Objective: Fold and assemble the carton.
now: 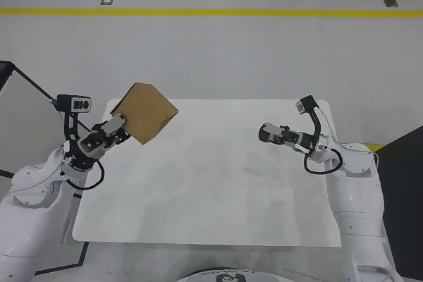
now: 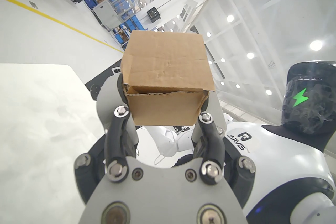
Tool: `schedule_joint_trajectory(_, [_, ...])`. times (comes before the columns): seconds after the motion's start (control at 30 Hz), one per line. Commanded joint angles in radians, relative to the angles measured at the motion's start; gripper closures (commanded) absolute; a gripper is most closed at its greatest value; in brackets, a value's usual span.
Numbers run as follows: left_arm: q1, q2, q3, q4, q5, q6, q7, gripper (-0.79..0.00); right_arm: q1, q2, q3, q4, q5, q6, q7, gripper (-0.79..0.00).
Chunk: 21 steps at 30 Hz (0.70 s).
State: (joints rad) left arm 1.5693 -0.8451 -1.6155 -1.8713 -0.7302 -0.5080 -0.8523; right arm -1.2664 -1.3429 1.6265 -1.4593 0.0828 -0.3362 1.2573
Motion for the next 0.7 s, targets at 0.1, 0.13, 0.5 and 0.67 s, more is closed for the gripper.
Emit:
schedule_joint_trajectory(0.1, [0.009, -0.003, -0.012, 0.028, -0.055, 0.020, -0.055, 0.000, 0.000, 0.000, 0.000, 0.000, 0.000, 0.000, 0.000, -0.785])
schedule_joint_trajectory(0.13, [0.010, -0.003, -0.016, 0.032, -0.066, 0.026, -0.066, 0.000, 0.000, 0.000, 0.000, 0.000, 0.000, 0.000, 0.000, -0.785])
schedule_joint_trajectory(0.5, [0.014, -0.009, -0.045, 0.062, -0.141, 0.103, -0.150, 0.000, 0.000, 0.000, 0.000, 0.000, 0.000, 0.000, 0.000, -0.785])
schedule_joint_trajectory(0.67, [0.009, -0.013, -0.060, 0.065, -0.131, 0.097, -0.178, 0.000, 0.000, 0.000, 0.000, 0.000, 0.000, 0.000, 0.000, -0.785])
